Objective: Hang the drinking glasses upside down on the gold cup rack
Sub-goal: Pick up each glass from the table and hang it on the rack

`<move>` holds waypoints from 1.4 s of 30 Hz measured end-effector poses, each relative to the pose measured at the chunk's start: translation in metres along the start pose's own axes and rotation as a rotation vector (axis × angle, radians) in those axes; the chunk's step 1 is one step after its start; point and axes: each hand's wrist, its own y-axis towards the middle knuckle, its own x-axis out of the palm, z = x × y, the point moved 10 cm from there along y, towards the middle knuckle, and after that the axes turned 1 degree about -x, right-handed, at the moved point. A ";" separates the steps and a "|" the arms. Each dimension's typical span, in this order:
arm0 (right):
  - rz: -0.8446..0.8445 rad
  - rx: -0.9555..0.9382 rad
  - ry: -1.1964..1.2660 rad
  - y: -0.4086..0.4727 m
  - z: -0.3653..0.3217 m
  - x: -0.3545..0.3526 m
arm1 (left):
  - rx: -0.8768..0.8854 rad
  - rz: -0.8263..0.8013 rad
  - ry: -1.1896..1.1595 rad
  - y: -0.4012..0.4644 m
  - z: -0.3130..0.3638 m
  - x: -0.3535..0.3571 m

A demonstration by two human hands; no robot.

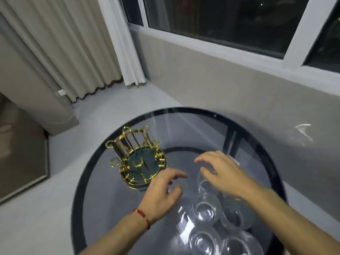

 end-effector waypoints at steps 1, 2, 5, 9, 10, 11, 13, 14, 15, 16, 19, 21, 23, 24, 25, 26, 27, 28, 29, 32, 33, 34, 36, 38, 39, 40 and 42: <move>-0.012 -0.053 -0.055 0.003 0.002 0.016 | 0.036 -0.030 0.003 0.006 -0.006 0.016; -0.019 -0.096 -0.134 0.006 0.002 0.027 | 0.055 -0.072 0.022 0.010 -0.009 0.028; -0.048 -0.142 -0.259 0.010 0.006 0.054 | 0.109 -0.144 0.027 0.023 -0.023 0.054; -0.083 -0.142 -0.322 -0.002 0.005 0.062 | 0.092 -0.138 -0.027 0.003 -0.040 0.068; -0.095 -0.121 -0.316 -0.005 0.006 0.060 | 0.051 -0.121 -0.087 -0.003 -0.046 0.068; -0.086 -0.116 -0.320 -0.014 0.005 0.056 | 0.027 -0.096 -0.180 -0.018 -0.047 0.069; -0.032 -0.099 -0.317 -0.036 0.000 0.048 | -0.025 -0.024 -0.374 -0.051 -0.052 0.069; 0.019 -0.090 -0.295 -0.047 -0.006 0.041 | -0.057 0.021 -0.448 -0.066 -0.055 0.068; 0.101 -0.077 -0.250 -0.059 -0.013 0.029 | -0.082 0.038 -0.500 -0.078 -0.056 0.067; 0.190 -0.060 -0.211 -0.081 -0.020 0.019 | -0.095 0.031 -0.522 -0.096 -0.053 0.071; 0.375 -0.080 -0.150 -0.139 -0.042 0.007 | -0.014 -0.043 -0.442 -0.131 -0.034 0.086; 0.446 -0.055 -0.060 -0.171 -0.047 0.006 | 0.028 -0.048 -0.342 -0.139 -0.022 0.096; 0.529 -0.028 0.072 -0.205 -0.048 0.011 | 0.045 0.018 -0.227 -0.142 -0.014 0.101; 0.572 -0.019 0.138 -0.223 -0.046 0.017 | 0.046 0.061 -0.183 -0.143 -0.012 0.102; 0.606 -0.023 0.192 -0.238 -0.046 0.027 | 0.047 0.089 -0.144 -0.140 -0.010 0.104; 0.624 -0.027 0.233 -0.251 -0.045 0.039 | 0.044 0.100 -0.117 -0.136 -0.011 0.107; 0.634 -0.049 0.246 -0.260 -0.046 0.052 | 0.045 0.108 -0.108 -0.133 -0.012 0.109; 0.640 -0.081 0.241 -0.266 -0.051 0.063 | 0.043 0.118 -0.108 -0.130 -0.015 0.109; 0.649 -0.110 0.232 -0.268 -0.053 0.071 | 0.042 0.129 -0.101 -0.128 -0.017 0.108; 0.660 -0.152 0.251 -0.255 -0.059 0.076 | 0.049 0.192 -0.018 -0.124 -0.024 0.100; 0.661 -0.150 0.274 -0.250 -0.060 0.076 | 0.046 0.214 -0.009 -0.125 -0.027 0.095; 0.656 -0.138 0.301 -0.244 -0.058 0.077 | 0.036 0.231 -0.023 -0.126 -0.032 0.088; 0.604 -0.116 0.330 -0.229 -0.054 0.088 | 0.005 0.278 -0.114 -0.128 -0.048 0.070; 0.518 -0.114 0.357 -0.209 -0.055 0.104 | -0.037 0.342 -0.250 -0.132 -0.068 0.047; 0.473 -0.116 0.384 -0.195 -0.058 0.112 | -0.065 0.383 -0.325 -0.131 -0.080 0.034; 0.426 -0.112 0.417 -0.184 -0.061 0.119 | -0.095 0.415 -0.403 -0.133 -0.090 0.024; 0.336 -0.070 0.497 -0.153 -0.069 0.137 | -0.163 0.455 -0.597 -0.132 -0.110 0.010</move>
